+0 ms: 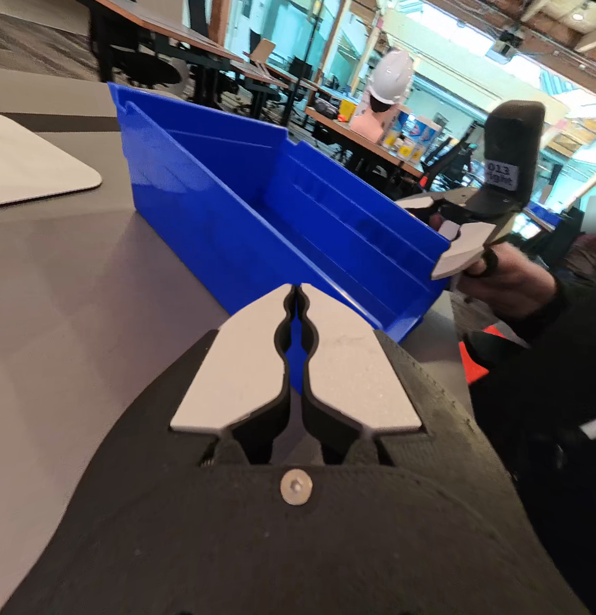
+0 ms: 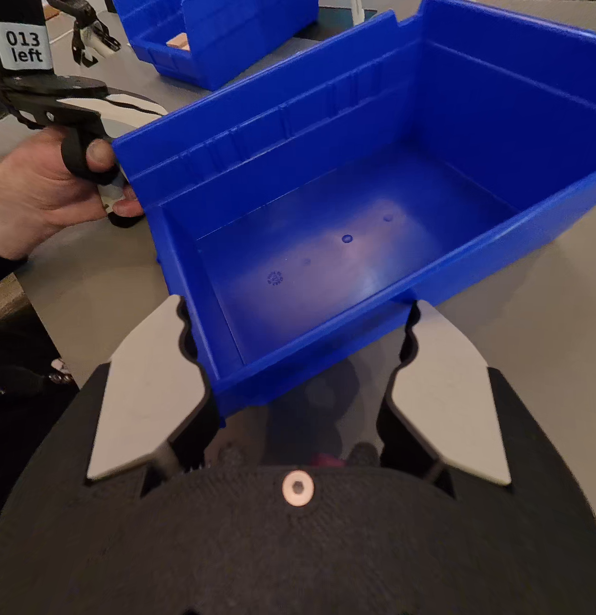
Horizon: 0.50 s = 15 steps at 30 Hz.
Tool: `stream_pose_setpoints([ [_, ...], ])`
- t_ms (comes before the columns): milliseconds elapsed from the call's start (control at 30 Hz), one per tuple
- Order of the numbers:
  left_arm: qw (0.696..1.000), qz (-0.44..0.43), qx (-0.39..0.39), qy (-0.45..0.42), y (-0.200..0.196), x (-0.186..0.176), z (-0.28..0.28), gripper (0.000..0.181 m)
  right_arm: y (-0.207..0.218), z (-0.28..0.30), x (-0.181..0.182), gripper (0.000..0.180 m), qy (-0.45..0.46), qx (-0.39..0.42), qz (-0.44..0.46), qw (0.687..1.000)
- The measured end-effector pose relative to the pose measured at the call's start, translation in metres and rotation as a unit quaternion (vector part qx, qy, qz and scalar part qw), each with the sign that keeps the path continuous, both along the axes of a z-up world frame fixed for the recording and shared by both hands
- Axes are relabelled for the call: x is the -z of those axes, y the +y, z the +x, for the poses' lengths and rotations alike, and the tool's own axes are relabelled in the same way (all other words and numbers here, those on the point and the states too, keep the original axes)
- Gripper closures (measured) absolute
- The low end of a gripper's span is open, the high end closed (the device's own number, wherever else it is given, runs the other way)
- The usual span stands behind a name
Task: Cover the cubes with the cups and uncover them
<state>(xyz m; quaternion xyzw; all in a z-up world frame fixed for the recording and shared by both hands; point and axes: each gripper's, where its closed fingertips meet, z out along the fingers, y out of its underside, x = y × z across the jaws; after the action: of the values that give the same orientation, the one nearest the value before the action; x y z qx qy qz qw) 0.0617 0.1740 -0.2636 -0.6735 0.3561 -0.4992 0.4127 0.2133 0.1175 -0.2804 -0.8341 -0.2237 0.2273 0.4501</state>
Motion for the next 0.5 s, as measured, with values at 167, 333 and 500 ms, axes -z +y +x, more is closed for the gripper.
stream_pose_setpoints([
  [167, 1.0, -0.01, 0.002, 0.0, 0.003, 0.002, 0.046, 0.181, 0.018, 0.054, -0.002, 0.082, 0.063, 0.005, -0.023, 0.998],
  [333, 1.0, 0.005, 0.005, 0.007, 0.015, 0.002, 0.089, 0.181, 0.037, 0.101, -0.005, 0.096, 0.078, 0.027, -0.017, 0.996],
  [500, 0.999, 0.031, 0.002, 0.012, 0.029, 0.0, 0.107, 0.181, 0.046, 0.117, -0.006, 0.099, 0.071, 0.041, -0.003, 0.997],
])
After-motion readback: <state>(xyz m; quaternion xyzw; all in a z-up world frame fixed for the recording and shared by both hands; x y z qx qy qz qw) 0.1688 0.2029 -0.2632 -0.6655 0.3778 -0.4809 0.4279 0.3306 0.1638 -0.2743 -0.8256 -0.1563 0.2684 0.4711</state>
